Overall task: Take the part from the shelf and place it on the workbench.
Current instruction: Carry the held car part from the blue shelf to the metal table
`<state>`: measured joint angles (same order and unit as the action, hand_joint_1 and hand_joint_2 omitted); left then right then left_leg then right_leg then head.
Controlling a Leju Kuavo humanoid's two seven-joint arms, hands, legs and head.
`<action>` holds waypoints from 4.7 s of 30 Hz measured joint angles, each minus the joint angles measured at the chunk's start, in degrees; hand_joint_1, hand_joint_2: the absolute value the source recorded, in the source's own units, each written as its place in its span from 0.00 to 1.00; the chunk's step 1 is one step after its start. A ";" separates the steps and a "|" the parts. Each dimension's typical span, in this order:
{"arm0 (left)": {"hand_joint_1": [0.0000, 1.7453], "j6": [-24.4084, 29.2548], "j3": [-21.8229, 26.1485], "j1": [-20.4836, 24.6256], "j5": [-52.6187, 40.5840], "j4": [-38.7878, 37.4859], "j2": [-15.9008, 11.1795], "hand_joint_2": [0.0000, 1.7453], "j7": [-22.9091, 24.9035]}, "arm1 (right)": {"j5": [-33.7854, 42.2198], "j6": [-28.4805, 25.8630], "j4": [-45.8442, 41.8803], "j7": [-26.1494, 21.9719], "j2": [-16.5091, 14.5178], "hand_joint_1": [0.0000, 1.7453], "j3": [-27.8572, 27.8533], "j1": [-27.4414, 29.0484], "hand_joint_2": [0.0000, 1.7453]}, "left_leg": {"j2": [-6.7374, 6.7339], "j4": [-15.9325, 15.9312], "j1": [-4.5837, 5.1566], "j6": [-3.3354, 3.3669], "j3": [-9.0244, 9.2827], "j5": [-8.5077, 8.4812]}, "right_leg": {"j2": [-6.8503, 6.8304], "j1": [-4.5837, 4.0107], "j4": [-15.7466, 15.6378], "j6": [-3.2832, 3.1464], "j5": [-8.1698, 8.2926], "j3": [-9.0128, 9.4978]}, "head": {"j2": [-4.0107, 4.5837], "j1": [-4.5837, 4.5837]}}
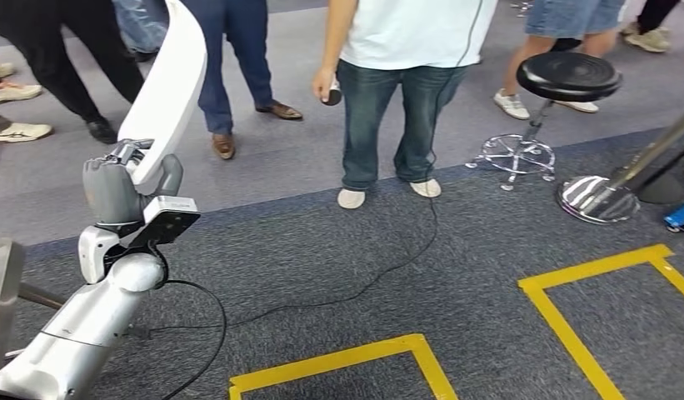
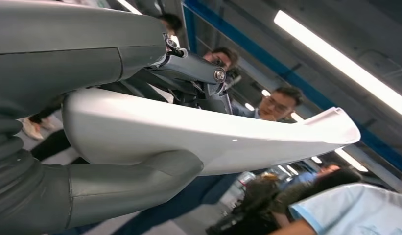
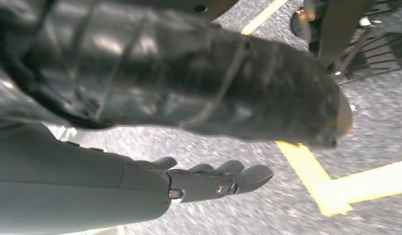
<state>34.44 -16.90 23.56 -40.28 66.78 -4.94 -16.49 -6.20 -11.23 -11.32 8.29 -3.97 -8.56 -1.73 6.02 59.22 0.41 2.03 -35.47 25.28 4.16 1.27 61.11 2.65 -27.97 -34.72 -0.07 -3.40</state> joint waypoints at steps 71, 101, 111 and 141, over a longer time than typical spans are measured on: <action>1.00 -0.22 -0.09 0.12 -0.70 1.28 -0.89 1.00 0.20 | -2.61 -0.03 0.21 1.15 0.23 0.00 0.14 -0.01 0.00 | -5.06 13.04 -0.85 -2.84 -6.75 6.25 | -4.72 0.01 -2.07 -2.06 0.44 0.75 | -0.01 -1.39; 1.00 -0.58 -0.15 0.58 -1.06 0.98 -0.93 1.00 0.31 | -3.11 0.27 0.30 1.20 0.08 0.00 0.13 -0.04 0.00 | -3.55 7.50 -0.65 -2.63 -3.94 4.20 | -3.32 0.31 -2.47 -1.77 -0.52 2.04 | 0.01 -1.33; 1.00 -0.62 -0.22 0.50 -1.04 0.82 -0.99 1.00 0.73 | -3.55 0.24 0.30 1.17 0.03 0.00 0.13 -0.19 0.00 | -9.49 0.55 0.91 -0.60 -1.33 -0.37 | -10.91 -0.72 -2.73 -0.49 -3.28 4.95 | 0.00 -1.39; 1.00 -0.84 -0.20 0.01 -1.06 0.84 -1.17 1.00 1.04 | -3.63 -0.34 0.26 -1.06 -0.05 0.00 -1.42 -0.21 0.00 | -5.71 0.62 -0.18 -1.55 -0.75 0.04 | -4.87 -0.29 -2.12 -1.26 -1.76 2.53 | -0.01 -1.55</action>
<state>33.59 -17.09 23.56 -41.34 67.62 -6.11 -15.45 -9.84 -11.57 -11.06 7.23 -4.02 -9.98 -1.94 0.30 59.83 0.23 0.47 -36.22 25.32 -0.71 0.98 58.99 1.39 -29.73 -32.19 -0.08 -4.95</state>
